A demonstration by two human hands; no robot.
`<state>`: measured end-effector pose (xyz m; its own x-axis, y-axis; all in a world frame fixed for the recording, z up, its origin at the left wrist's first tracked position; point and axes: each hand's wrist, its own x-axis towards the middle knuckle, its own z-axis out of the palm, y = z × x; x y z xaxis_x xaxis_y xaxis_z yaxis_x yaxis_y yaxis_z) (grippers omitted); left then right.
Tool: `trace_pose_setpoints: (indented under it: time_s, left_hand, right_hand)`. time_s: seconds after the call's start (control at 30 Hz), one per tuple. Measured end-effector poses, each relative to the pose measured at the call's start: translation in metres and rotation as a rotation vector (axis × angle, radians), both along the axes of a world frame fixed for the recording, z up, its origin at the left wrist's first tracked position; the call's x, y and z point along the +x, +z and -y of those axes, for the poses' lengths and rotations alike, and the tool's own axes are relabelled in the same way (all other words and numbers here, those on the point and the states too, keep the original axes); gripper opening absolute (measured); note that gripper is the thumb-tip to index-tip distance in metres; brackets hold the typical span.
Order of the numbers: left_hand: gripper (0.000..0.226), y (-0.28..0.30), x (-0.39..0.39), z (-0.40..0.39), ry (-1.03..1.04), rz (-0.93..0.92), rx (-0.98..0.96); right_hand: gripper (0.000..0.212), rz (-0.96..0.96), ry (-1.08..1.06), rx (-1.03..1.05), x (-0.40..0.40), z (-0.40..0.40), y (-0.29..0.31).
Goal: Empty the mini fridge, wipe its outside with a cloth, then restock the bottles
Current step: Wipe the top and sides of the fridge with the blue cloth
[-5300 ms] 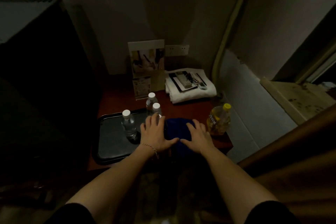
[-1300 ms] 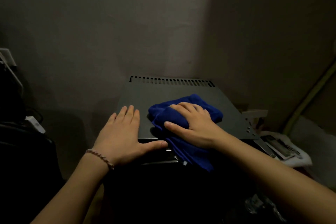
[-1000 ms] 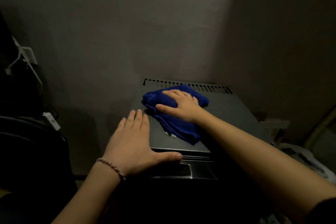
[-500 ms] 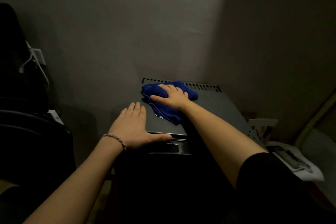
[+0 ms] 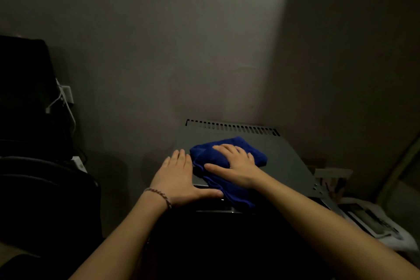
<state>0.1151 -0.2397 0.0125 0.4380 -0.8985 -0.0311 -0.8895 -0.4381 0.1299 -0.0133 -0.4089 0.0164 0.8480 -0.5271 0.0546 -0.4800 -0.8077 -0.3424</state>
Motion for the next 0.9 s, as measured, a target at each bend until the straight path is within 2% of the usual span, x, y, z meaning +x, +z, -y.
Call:
trace_pose_setpoints:
  time_s: [0.17,0.37,0.73,0.9]
  left_hand:
    - [0.153,-0.002,0.001,0.003,0.002,0.0,-0.007]
    - [0.152,0.003,0.0,0.003,0.004,-0.002,0.025]
    - [0.15,0.01,-0.009,-0.007,-0.004,0.005,-0.029]
    - [0.151,0.008,-0.008,-0.008,-0.004,-0.001,-0.032]
  right_hand:
    - [0.077,-0.014,-0.021,0.003,0.035,0.013,0.008]
    - [0.082,-0.029,-0.104,0.031,0.076,0.025,0.015]
    - [0.088,-0.065,-0.184,0.052,0.051,-0.003,0.018]
    - [0.083,-0.06,-0.115,0.014,0.024,-0.017,0.014]
